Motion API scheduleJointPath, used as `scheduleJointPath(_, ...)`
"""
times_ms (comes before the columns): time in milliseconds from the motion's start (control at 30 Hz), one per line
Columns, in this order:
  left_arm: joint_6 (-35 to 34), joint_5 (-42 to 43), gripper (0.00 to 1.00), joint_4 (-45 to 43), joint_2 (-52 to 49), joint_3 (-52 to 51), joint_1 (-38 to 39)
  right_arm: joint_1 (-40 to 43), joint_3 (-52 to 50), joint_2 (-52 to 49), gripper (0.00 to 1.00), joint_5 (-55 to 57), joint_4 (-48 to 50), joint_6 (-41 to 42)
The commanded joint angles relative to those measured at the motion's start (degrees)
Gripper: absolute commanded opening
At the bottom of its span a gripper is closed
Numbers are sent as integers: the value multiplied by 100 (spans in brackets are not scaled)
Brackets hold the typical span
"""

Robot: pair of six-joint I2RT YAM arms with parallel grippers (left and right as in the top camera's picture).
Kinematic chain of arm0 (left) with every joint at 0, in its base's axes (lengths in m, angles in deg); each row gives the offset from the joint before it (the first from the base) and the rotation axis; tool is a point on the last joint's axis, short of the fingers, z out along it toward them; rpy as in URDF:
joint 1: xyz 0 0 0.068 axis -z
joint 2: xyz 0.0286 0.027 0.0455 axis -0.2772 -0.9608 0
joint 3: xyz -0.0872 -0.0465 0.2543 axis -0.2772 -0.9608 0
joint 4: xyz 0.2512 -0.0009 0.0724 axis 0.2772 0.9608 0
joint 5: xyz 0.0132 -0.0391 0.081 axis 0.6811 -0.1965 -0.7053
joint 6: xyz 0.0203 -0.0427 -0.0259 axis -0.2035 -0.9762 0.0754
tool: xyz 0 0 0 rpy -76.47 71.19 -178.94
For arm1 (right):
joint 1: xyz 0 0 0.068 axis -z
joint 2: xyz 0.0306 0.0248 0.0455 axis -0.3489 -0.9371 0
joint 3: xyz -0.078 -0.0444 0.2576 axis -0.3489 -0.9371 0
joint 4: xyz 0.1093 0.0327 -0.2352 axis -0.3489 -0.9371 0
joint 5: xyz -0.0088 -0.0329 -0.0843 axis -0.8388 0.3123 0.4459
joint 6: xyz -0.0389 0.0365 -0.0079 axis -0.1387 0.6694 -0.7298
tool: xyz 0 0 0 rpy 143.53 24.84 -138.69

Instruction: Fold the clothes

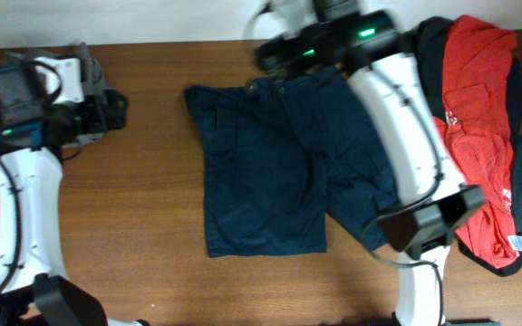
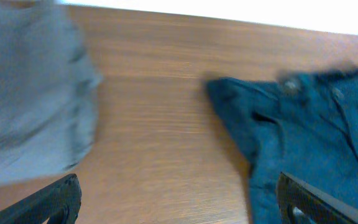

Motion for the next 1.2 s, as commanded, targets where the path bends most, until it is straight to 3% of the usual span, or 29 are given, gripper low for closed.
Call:
scheduleJointPath(0, 708, 264, 100, -76, -450, 92, 535, 424, 4, 57, 96, 87, -354, 208)
scheduleJointPath(300, 544, 339, 99, -750, -1950, 92, 1263, 890, 4, 57, 96, 92, -667, 199)
scheduleJointPath(467, 472, 824, 99, -697, -2267, 92, 1329, 890, 4, 57, 96, 94, -662, 188)
scheduleJointPath(567, 474, 1172, 99, -363, -2286, 92, 1329, 890, 4, 57, 96, 96, -632, 188)
scheduleJointPath(733, 872, 1185, 96, 1012, -2302, 37, 1392, 890, 4, 52, 97, 162, -553, 186)
scheduleJointPath(1000, 850, 258, 91, 1991, -2302, -160, 1882, 890, 4, 50, 98, 184, -385, 186)
scheduleJointPath(1167, -9, -699, 91, 2170, -2302, -527, 2319, 892, 4, 50, 98, 201, -348, 184)
